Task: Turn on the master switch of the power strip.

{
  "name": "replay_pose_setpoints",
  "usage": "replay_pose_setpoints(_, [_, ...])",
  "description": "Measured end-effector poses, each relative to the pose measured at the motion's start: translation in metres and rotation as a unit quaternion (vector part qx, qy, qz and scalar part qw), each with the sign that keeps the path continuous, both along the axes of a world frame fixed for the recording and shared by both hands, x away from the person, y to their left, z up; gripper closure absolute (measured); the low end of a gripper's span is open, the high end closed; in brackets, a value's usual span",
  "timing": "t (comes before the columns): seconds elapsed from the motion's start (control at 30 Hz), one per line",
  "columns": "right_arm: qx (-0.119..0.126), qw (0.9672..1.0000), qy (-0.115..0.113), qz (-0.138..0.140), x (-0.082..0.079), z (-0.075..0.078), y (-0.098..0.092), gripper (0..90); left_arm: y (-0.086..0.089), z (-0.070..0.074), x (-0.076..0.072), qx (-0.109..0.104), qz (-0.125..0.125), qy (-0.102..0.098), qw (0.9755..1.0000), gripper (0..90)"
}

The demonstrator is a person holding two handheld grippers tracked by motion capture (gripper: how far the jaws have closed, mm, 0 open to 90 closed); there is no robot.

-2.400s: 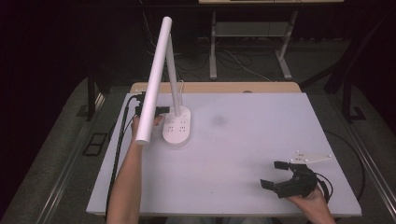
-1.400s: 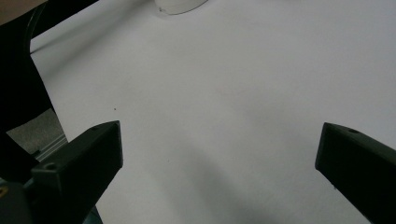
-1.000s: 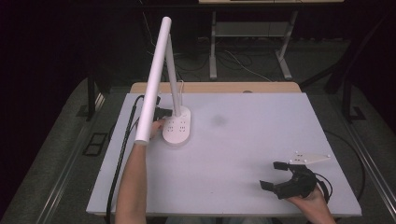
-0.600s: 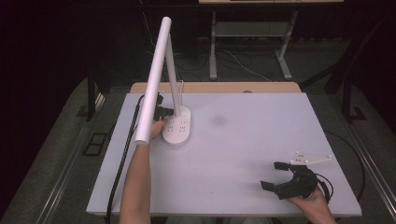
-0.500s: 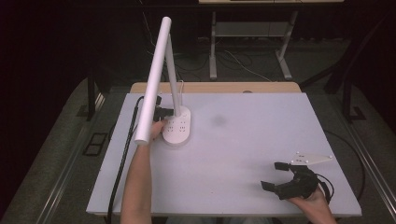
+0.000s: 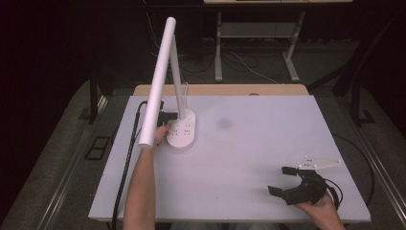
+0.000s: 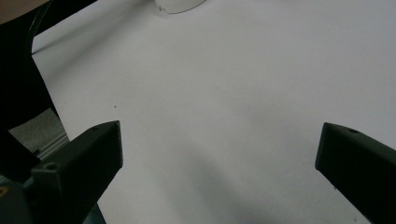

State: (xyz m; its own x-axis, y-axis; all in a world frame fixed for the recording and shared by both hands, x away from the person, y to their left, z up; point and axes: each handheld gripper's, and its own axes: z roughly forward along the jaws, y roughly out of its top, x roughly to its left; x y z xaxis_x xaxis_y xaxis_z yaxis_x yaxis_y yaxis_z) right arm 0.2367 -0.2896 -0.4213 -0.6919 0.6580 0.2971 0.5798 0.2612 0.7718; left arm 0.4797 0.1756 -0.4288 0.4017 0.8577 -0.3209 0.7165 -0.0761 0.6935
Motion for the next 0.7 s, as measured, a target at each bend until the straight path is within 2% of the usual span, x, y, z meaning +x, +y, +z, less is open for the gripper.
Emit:
replay_pose_setpoints(0.27, [0.0, 1.0, 0.001, 0.0, 0.0, 0.0, 0.0, 0.3, -0.001, 0.005, -0.001, 0.014, -0.002, -0.002, 0.9999, 90.0])
replay_pose_setpoints(0.33, [-0.001, 1.0, -0.001, -0.001, 0.001, 0.0, 0.0, 0.3, 0.0, 0.007, -0.001, 0.028, 0.001, -0.007, 0.9996, 90.0])
replay_pose_setpoints(0.4, [0.0, 1.0, 0.0, -0.002, 0.001, -0.001, 0.0, 0.3, 0.001, 0.007, -0.001, 0.031, 0.005, -0.007, 0.9995, 90.0])
replay_pose_setpoints(0.57, [0.0, 1.0, 0.001, -0.003, 0.001, -0.001, -0.001, 0.3, 0.004, 0.012, -0.003, 0.02, 0.0, -0.018, 0.9996, 90.0])
replay_pose_setpoints(0.7, [0.0, 1.0, 0.002, -0.004, 0.002, -0.001, -0.001, 0.3, 0.006, 0.02, -0.007, 0.021, -0.002, -0.028, 0.9994, 89.9])
